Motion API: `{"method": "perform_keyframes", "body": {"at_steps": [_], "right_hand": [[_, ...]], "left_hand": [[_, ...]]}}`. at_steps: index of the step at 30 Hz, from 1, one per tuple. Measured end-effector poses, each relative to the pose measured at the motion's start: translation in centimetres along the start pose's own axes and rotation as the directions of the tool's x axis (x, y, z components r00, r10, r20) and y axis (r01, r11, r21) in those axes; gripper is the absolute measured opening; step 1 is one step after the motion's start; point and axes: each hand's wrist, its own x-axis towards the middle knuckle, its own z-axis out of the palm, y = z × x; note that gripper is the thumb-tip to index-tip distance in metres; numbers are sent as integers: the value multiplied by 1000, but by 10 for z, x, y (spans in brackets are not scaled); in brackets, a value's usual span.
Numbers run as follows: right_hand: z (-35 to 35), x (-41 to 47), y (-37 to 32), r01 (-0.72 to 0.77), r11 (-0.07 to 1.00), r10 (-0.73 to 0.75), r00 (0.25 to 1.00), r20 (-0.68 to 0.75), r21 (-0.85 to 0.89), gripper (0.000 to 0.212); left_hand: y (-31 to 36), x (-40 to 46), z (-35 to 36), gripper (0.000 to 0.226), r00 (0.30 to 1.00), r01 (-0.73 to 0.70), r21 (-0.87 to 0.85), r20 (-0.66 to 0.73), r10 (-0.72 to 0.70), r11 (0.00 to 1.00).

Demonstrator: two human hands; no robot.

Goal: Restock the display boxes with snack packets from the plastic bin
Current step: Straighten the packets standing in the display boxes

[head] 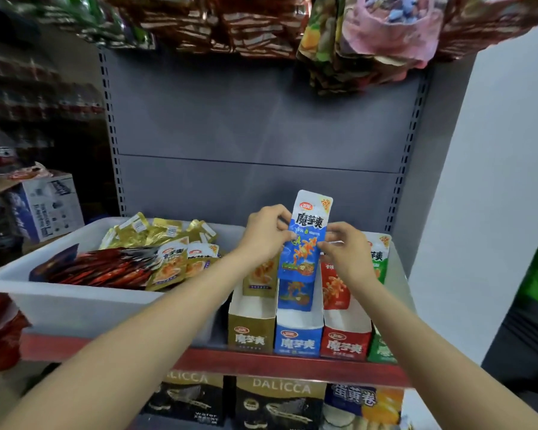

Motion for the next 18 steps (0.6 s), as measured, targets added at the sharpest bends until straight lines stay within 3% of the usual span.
{"method": "perform_keyframes", "body": {"at_steps": [6, 13, 18], "right_hand": [[1, 13, 8, 26, 992, -31, 999, -35, -121, 21], [7, 17, 14, 98, 927, -64, 992, 105, -361, 13], [7, 23, 9, 143, 920, -121, 989, 82, -365, 24]], "left_hand": [[-11, 10, 13, 14, 999, 30, 53, -42, -28, 998], [-26, 19, 14, 7, 995, 63, 230, -84, -44, 971], [-27, 20, 20, 13, 997, 55, 368, 28, -70, 928]]}}
